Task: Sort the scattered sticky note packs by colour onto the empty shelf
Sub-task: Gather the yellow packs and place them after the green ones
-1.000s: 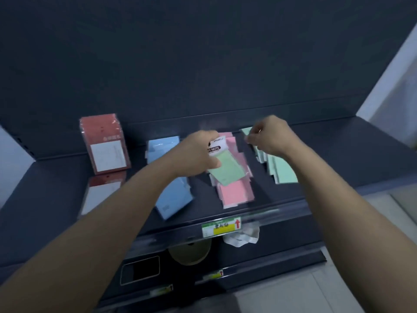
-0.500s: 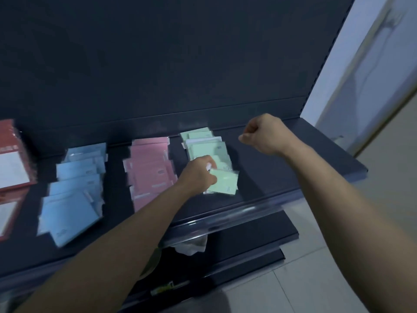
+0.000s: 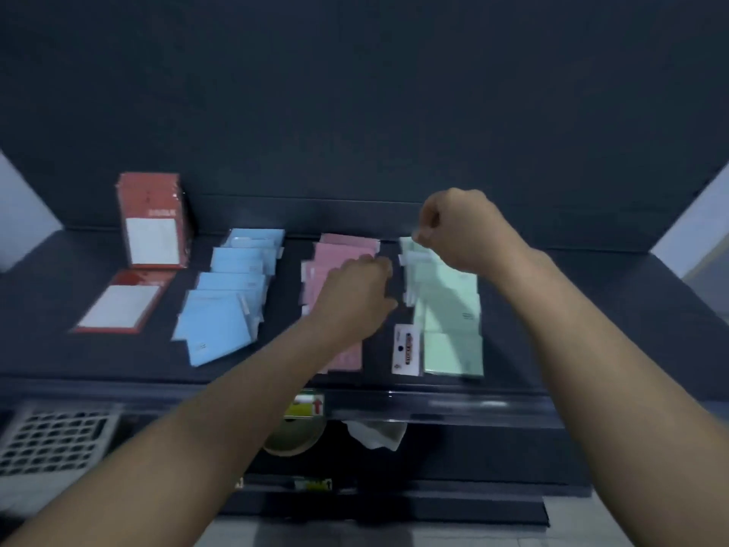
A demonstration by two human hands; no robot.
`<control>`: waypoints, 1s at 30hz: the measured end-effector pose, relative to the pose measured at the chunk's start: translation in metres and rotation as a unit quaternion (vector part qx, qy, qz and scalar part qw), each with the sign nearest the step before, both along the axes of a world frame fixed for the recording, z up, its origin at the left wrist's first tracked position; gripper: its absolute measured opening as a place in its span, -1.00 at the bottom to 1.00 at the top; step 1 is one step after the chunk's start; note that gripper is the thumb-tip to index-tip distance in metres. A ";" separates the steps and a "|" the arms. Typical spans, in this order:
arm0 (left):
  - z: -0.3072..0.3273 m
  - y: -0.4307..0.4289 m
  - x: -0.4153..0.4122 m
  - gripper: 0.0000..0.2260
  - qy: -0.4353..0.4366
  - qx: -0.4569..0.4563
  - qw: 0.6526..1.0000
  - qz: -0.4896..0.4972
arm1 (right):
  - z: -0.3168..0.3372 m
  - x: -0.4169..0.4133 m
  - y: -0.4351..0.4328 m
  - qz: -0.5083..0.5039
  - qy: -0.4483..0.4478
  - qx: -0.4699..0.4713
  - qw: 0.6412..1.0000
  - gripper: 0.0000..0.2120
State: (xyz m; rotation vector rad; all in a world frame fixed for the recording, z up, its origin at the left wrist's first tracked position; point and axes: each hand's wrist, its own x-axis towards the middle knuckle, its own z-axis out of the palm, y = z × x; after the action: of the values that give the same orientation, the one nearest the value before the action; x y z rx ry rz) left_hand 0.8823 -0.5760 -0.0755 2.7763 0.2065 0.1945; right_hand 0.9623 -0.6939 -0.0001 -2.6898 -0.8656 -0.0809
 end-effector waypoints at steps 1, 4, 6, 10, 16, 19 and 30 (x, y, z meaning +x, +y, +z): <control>0.014 0.015 -0.010 -0.71 -0.020 0.021 0.999 0.018 | 0.006 -0.006 0.017 0.025 -0.023 -0.012 0.999 -0.83; 0.055 0.066 -0.052 -0.78 -0.061 0.112 0.987 0.094 | 0.027 -0.034 0.072 0.109 -0.094 -0.033 0.989 -0.76; 0.075 0.101 -0.088 -0.80 -0.072 0.197 0.966 0.152 | 0.040 -0.059 0.111 0.168 -0.130 -0.033 0.977 -0.70; 0.108 0.159 -0.168 -0.79 -0.072 0.306 0.911 0.267 | 0.063 -0.117 0.188 0.267 -0.202 -0.003 0.942 -0.69; 0.142 0.236 -0.298 -0.79 -0.059 0.351 0.847 0.394 | 0.091 -0.220 0.301 0.389 -0.224 0.013 0.894 -0.66; 0.145 0.266 -0.354 -0.82 -0.053 0.356 0.822 0.440 | 0.092 -0.267 0.348 0.431 -0.232 0.029 0.872 -0.67; 0.136 0.330 -0.538 -0.85 0.021 0.318 0.738 0.594 | 0.087 -0.452 0.485 0.590 -0.192 0.088 0.780 -0.69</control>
State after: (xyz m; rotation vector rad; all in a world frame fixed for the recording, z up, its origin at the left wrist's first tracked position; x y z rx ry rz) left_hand 0.3443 -0.2463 0.0600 2.7194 2.2797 0.5777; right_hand 0.5108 -0.2086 0.0866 -1.5257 -2.3312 -0.3900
